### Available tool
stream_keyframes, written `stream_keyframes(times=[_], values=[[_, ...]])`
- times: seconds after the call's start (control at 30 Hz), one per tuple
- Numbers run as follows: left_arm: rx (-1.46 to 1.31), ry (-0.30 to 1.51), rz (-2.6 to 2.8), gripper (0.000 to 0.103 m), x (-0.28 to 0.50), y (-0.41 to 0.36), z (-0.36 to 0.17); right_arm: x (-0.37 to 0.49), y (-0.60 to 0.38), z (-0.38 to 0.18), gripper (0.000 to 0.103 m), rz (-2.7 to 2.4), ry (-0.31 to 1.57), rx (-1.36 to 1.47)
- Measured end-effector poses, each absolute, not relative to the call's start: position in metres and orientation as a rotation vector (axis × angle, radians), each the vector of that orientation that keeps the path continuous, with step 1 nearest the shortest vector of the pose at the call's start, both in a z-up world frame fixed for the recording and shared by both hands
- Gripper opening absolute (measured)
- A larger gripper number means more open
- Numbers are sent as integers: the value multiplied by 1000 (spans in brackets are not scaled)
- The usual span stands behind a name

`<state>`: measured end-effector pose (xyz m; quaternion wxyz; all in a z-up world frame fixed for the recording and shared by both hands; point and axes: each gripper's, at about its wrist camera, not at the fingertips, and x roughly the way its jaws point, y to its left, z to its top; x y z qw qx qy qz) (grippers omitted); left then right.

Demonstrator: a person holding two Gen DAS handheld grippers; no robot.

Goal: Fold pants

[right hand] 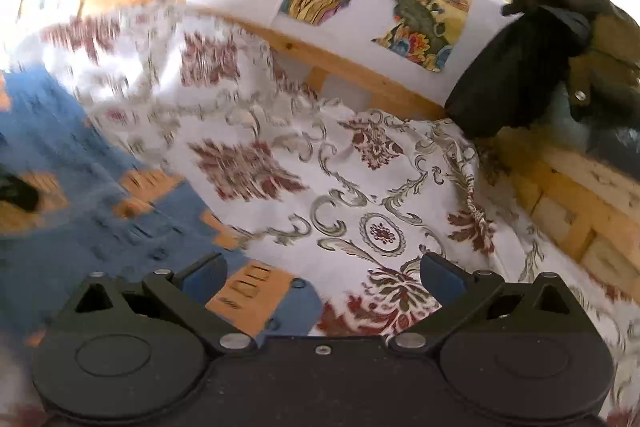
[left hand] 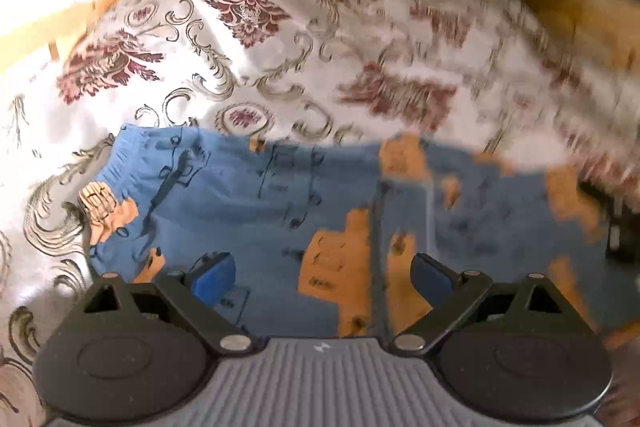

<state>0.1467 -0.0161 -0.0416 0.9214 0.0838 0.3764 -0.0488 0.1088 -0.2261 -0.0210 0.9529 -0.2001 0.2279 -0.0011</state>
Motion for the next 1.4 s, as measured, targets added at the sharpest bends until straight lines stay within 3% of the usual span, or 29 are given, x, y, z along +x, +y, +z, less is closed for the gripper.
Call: stream_keyframes(times=[0.17, 0.5, 0.73, 0.9, 1.07, 1.2, 1.4], values=[[144, 785, -96, 101, 147, -9, -50, 130, -248, -56, 102, -72, 526, -476], [40, 813, -30, 102, 126, 12, -30, 73, -255, -15, 102, -89, 523, -288], [33, 897, 28, 103, 132, 15, -44, 49, -227, -41, 102, -37, 646, -374], [72, 938, 85, 103, 128, 31, -30, 48, -217, -15, 102, -53, 525, -364], [98, 868, 34, 103, 135, 74, -6, 66, -186, -7, 102, 80, 469, -338], [116, 705, -54, 103, 157, 112, 3, 77, -157, -6, 102, 189, 461, -370], [-67, 706, -100, 103, 192, 135, -10, 92, -117, -8, 102, 234, 451, -447]])
